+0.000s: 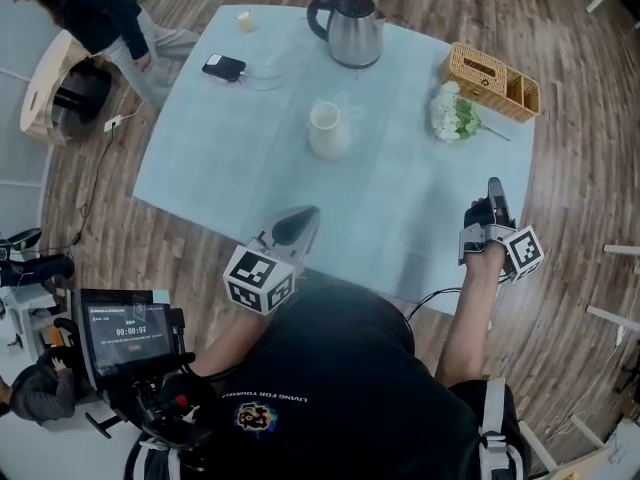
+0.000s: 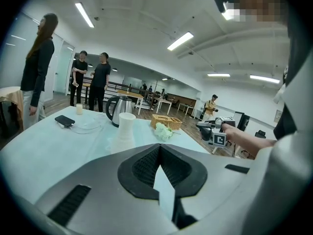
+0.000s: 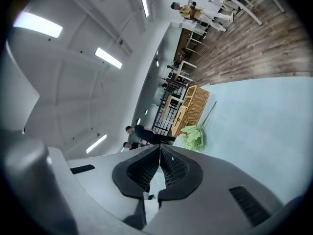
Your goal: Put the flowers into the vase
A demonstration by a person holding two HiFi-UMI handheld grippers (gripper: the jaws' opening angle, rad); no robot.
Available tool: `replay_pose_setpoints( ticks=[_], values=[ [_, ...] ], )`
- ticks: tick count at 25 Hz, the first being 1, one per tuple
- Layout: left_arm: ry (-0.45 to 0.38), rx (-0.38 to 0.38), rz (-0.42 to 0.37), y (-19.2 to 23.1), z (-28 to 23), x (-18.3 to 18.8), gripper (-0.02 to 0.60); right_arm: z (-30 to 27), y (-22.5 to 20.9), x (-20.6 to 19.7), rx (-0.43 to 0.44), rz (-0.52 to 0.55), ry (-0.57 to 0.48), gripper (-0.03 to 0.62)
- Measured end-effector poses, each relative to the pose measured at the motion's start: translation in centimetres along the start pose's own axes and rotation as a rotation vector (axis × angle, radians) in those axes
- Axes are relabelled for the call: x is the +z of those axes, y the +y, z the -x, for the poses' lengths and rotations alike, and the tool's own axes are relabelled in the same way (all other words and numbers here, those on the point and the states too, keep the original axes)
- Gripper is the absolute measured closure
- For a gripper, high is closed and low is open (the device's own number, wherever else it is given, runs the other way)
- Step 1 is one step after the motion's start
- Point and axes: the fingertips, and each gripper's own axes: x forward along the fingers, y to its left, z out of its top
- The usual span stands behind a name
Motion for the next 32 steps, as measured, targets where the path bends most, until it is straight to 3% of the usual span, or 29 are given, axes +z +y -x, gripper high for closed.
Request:
replay_pose_setpoints(
  ticks=[9,19,24,32],
  values=[
    [0.059,0.027,0.03,4.4,-3.7,1.1,0.574,-9.4,-4.5,2.8,-0.017,-0.171,-0.088,0.574],
    [0.073,0.038,0.029,4.9,-3.1,0.5,0.574,-11.6,-9.1,4.4,-0.008,-0.3,-0.186,0.572],
    [0.088,0.039,0.038,4.7,-2.8,0.3,0.574,-12.8,-11.4,4.3,0.001,-0.36,-0.186,0.567],
    [0.113,0.047,0.049,4.5,-2.4,-0.1,0.574,-13.7,-12.6,4.0,0.034,-0.424,-0.186,0.493]
  ],
)
